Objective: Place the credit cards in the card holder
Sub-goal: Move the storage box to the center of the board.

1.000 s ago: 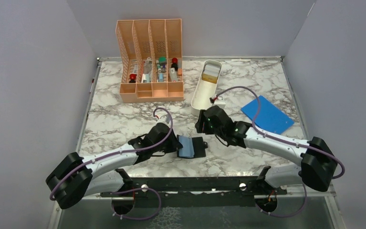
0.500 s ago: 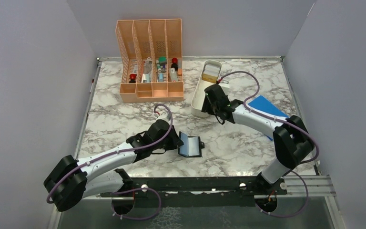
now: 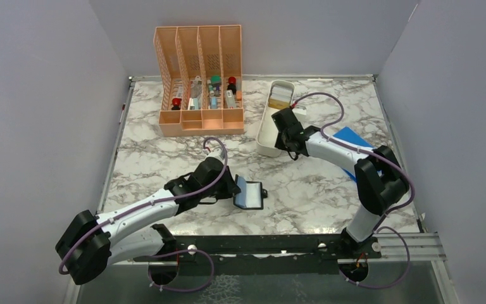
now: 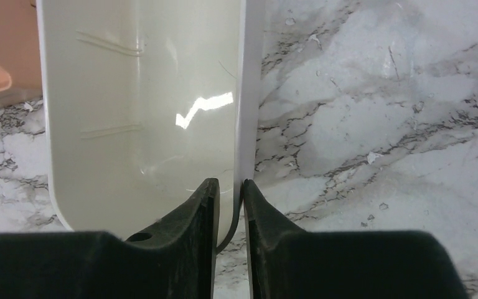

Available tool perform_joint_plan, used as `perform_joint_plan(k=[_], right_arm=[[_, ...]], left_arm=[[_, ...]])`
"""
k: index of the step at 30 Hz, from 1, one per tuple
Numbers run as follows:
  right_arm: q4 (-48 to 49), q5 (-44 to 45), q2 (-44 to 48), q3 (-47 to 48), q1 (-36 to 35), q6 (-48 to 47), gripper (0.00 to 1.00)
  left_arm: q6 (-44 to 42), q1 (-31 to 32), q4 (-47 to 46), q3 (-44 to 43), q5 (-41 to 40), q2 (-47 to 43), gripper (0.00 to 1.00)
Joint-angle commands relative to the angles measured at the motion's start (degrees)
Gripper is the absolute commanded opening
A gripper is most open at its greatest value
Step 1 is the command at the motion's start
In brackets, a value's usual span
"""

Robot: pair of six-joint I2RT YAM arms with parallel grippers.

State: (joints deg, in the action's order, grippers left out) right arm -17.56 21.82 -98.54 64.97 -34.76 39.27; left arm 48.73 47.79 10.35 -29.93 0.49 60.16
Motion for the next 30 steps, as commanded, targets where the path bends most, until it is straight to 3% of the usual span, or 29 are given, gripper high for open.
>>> perform_joint_plan(k=[1, 22, 30], right_arm=[[-11.84, 1.84, 0.27, 2.74, 0.32, 6.88, 0.23], [-22.03, -3.20, 20.59, -16.69, 0.22, 27.09, 0.14], [-18.22, -11.27, 30.23, -23.51, -0.42, 30.64, 0.14]], left_arm=[[-0.23, -1.24, 1.20, -1.79, -0.13, -1.97, 0.17], [1.37, -3.32, 0.22, 2.19, 3.02, -5.09, 0.17], [1.95, -3.41, 0.35, 3.02, 3.43, -6.50, 0.17]])
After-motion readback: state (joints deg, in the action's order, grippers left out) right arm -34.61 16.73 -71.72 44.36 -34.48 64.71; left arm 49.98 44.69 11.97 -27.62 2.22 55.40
